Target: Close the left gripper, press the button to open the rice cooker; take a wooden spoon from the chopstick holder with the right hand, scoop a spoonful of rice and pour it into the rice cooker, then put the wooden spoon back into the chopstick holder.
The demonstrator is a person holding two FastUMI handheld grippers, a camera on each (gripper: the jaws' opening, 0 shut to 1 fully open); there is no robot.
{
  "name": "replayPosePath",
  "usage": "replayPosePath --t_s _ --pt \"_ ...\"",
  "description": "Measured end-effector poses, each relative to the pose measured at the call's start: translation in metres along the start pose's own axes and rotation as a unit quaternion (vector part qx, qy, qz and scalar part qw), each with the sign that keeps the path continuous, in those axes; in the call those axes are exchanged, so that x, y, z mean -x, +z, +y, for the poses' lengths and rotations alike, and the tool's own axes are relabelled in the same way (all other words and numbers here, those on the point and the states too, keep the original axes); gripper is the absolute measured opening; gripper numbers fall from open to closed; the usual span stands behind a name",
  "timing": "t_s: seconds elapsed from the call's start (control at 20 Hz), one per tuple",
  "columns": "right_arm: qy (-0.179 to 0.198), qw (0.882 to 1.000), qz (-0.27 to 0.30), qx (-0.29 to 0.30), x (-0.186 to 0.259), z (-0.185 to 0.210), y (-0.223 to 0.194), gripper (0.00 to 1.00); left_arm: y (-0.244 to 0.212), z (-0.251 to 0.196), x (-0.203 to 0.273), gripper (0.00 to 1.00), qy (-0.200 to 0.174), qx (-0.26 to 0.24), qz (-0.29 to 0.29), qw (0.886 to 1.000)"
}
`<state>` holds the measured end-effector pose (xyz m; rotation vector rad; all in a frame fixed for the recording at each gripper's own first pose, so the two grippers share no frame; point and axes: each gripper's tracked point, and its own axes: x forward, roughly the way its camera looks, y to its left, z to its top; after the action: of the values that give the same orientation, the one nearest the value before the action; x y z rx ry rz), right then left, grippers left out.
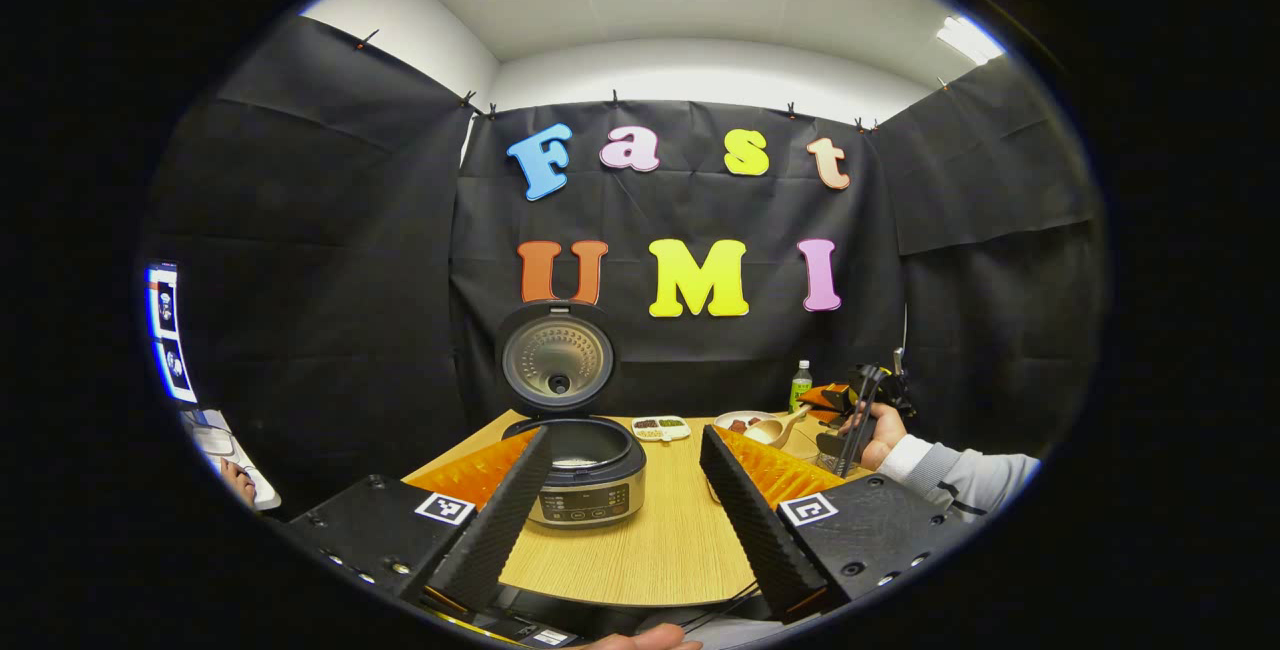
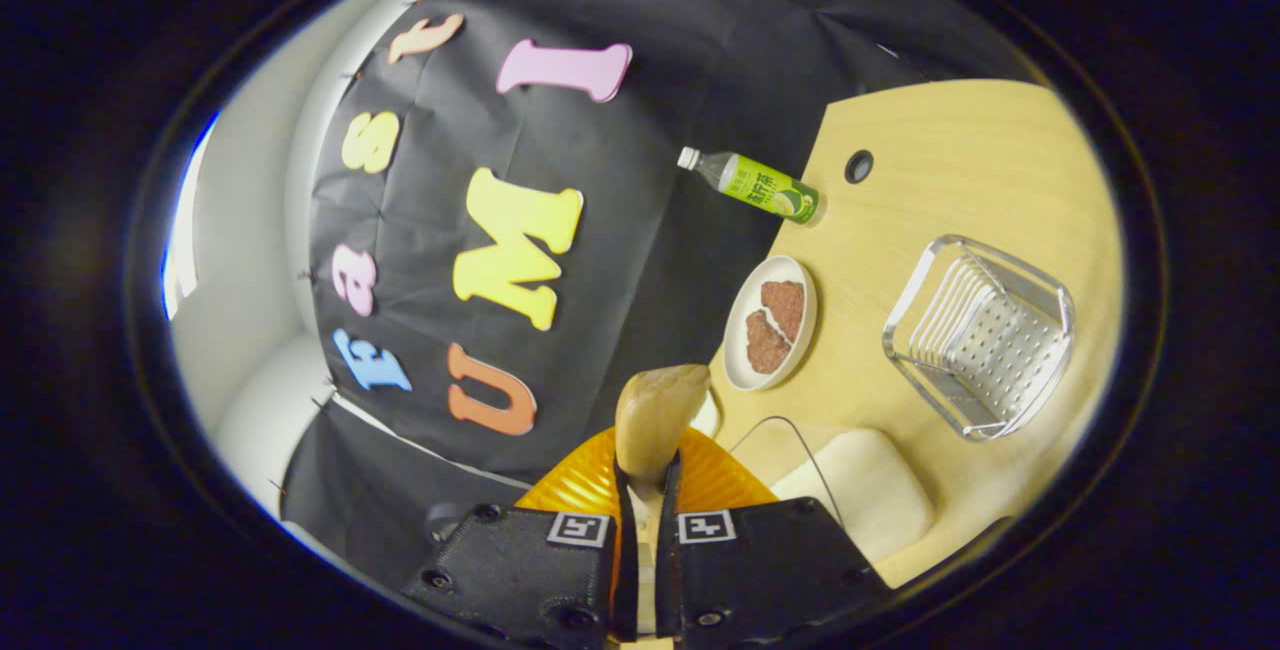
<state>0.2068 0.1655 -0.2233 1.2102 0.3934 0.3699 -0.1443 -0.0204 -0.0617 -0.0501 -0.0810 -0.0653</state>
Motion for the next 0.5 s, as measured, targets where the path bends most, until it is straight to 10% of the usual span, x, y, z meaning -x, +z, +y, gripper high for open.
replayPosePath --t_s 0.5 --pt "0.017 0.977 -0.026 -0.213 0.019 0.034 -0.002 0.11 0.003 0.008 0.021 0.95 -0.006 -0.009 -0.009 1.0"
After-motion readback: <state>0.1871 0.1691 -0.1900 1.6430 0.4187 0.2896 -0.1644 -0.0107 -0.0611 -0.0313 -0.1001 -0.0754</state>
